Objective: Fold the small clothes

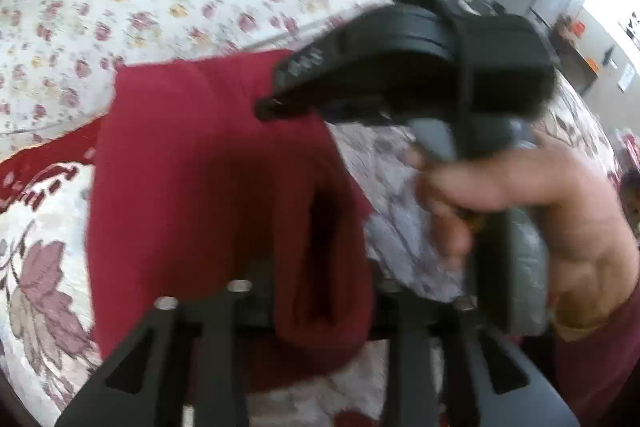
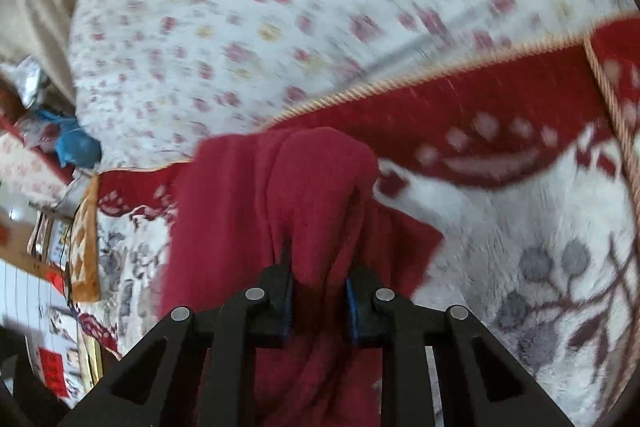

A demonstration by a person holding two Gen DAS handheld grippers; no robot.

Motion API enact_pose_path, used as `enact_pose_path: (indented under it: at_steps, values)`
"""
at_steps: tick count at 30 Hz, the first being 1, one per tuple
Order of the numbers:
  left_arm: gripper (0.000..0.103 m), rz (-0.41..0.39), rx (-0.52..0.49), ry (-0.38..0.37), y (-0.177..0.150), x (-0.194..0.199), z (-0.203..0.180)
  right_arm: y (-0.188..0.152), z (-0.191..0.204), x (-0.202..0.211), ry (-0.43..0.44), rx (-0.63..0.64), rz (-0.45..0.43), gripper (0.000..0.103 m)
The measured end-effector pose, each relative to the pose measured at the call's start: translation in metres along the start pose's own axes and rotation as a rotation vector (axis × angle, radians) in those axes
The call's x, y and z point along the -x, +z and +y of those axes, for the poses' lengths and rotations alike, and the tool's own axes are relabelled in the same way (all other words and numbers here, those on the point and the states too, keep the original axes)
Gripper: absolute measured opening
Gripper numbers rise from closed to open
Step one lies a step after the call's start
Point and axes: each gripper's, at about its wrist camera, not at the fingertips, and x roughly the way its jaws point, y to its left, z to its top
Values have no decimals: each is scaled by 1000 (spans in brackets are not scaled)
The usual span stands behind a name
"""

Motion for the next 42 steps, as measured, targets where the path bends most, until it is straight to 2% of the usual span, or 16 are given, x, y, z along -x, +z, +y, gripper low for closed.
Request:
enact_pose_path:
  at_steps: [2,3,4,6,9,12,14,16,19,20,26,28,31,36,40,42]
  values:
    - [63,10,-23,-68,-5,13,0,-1,-5,8,33,-39,-15,33]
    - [66,4,-35,-80,-8,23,2,-2,-4,17,33,-42,-28,43]
    - [67,-26,-54,-61,-15,40,9,-5,-1,24,10,-35,-38,62]
    - [76,-87,-83,9,-25,66,23,-16,8,47,-30,17,-65,72]
    - [77,-147,-70,130,-38,87,51,-35,21,70,-24,81,-81,72]
    - [77,-144,12,246,-44,81,89,-63,39,79,-32,140,-80,72]
    - [77,-140,77,268,-56,73,104,-77,47,76,-81,182,-78,64]
    - [77,-125,111,258,-63,66,110,-95,55,70,-154,236,-82,40]
    - [77,-110,90,256,-69,48,100,-116,47,51,-247,260,-17,34]
    - [77,-110,75,259,-70,45,99,-123,39,46,-277,257,-6,34]
    - [77,-154,40,276,-66,52,93,-123,35,73,-224,221,-24,35]
    - [77,-162,53,279,-63,53,97,-111,40,93,-208,197,-96,56]
    - [77,-150,76,272,-60,47,102,-92,56,105,-201,203,-194,63]
    - [81,-149,90,271,-57,40,104,-59,90,52,-248,298,-171,63]
    - [83,-147,91,268,-56,36,106,-37,76,12,-345,269,-162,60]
    - [84,-147,93,258,-55,35,106,-31,59,4,-354,216,-173,59]
